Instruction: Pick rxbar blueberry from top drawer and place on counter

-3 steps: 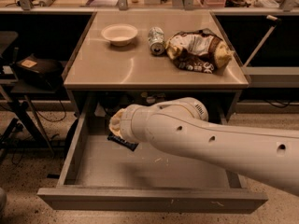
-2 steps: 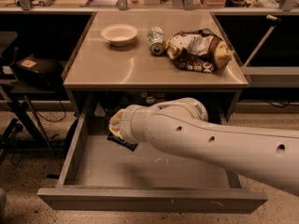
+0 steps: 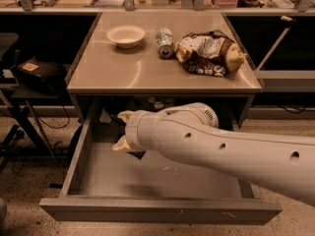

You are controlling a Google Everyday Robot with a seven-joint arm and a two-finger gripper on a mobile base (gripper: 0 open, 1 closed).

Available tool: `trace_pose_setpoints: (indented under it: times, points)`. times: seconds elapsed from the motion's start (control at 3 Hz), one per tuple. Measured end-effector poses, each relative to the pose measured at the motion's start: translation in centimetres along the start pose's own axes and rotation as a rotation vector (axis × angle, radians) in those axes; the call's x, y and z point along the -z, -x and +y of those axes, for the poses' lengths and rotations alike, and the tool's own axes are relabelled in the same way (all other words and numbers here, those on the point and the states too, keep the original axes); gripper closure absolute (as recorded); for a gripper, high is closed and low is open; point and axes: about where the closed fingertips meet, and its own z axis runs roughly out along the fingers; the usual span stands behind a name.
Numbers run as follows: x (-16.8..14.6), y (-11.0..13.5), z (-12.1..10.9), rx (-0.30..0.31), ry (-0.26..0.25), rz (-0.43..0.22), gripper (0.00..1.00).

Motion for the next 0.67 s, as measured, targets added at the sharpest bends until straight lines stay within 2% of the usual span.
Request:
trace_pose_setpoints:
  times: [0.33, 0.67]
  points:
    - [0.00, 0.00, 0.00, 0.000, 0.000, 0.000, 0.00]
    - [0.00, 0.00, 0.00, 0.000, 0.000, 0.000, 0.00]
